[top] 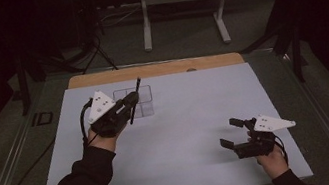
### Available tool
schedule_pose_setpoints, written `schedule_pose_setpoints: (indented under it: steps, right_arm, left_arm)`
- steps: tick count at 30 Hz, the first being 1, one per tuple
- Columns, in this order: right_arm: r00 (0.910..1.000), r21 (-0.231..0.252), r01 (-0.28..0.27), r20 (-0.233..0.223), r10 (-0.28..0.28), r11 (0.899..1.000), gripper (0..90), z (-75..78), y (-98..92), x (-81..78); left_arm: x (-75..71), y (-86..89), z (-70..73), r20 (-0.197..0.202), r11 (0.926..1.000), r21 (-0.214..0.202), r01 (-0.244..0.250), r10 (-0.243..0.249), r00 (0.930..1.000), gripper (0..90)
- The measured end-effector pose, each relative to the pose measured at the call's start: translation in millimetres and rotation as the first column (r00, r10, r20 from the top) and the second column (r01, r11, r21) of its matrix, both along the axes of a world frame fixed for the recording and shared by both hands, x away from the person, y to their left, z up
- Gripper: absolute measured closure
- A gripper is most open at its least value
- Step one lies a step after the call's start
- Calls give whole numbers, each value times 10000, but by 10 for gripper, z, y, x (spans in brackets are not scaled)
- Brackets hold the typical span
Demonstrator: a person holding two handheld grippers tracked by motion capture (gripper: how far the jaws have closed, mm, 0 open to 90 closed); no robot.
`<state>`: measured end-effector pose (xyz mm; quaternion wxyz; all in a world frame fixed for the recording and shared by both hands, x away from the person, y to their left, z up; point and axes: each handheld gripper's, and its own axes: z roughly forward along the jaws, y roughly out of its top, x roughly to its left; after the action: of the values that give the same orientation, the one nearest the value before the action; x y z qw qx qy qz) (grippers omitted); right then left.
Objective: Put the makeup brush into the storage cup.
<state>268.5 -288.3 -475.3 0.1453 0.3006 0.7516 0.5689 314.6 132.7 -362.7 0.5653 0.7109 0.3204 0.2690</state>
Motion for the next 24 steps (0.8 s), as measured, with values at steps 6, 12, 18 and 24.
schedule_pose_setpoints:
  steps: [6, 12, 18, 24]
  right_arm:
    - [10000, 23, 16, 2, -16, 10000, 139, -2, -2, 2]
    - [10000, 17, -10, -12, 10, 10000, 139, -2, 0, 0]
    - [10000, 2, -13, 1, 13, 10000, 139, -2, -3, -1]
    - [10000, -7, 15, -42, -15, 10000, 140, -4, -3, 1]
  left_arm:
    - [65, -15, 62, 374, 9992, -390, 29, -15, 9993, 855]
    - [121, -13, 85, 603, 9962, -874, -32, 85, 9981, 855]
    - [200, -12, 98, 778, 9940, -1087, -139, 225, 9967, 855]
    - [298, -11, 101, 787, 9904, -1356, -278, 388, 9961, 855]
